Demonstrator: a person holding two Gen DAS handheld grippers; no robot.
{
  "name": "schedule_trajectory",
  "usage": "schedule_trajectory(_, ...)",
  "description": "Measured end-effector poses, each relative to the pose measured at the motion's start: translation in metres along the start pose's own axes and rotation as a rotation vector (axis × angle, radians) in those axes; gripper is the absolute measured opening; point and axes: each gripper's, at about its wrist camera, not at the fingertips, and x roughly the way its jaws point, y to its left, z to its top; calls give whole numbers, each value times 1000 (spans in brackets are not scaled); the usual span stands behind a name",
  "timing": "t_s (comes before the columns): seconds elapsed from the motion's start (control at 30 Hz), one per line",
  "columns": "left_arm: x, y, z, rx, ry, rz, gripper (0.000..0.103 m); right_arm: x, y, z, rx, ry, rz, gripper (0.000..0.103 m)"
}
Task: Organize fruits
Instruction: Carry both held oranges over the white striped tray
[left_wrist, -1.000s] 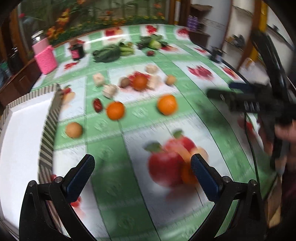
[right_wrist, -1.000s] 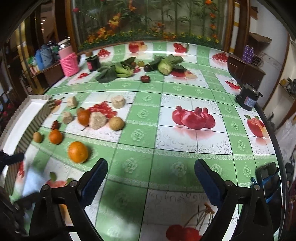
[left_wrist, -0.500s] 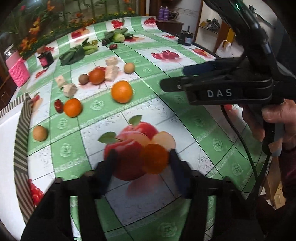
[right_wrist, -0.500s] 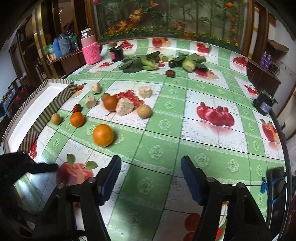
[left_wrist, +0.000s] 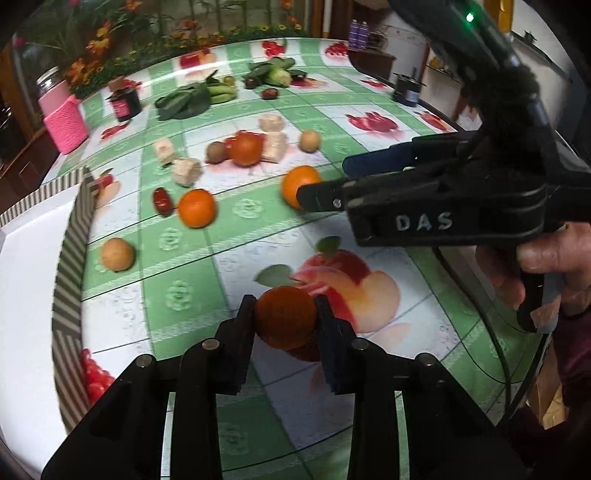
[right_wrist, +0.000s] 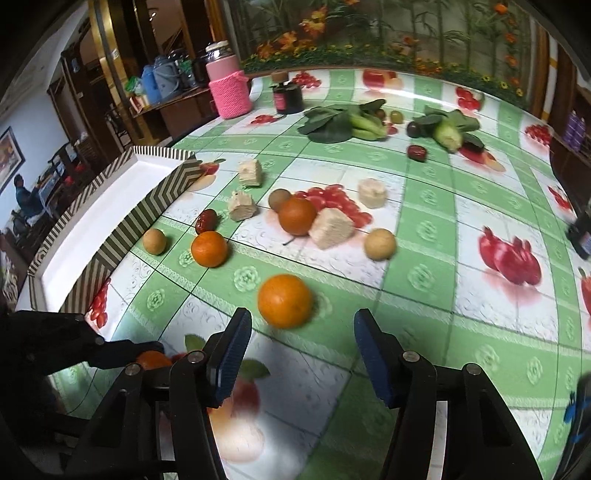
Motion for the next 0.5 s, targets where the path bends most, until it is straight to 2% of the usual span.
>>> schedule_trajectory(0.13,0,9,1,-27,0,16,28,13,6,7,-28,24,-7,57)
schedule_trajectory(0.27,2,16,4,-52,2,31,28,20,7,7,-36,47,8,35)
schedule_trajectory(0.5,4,27,11,-89,-1,50,28,15,6,3,-30,36,13,35)
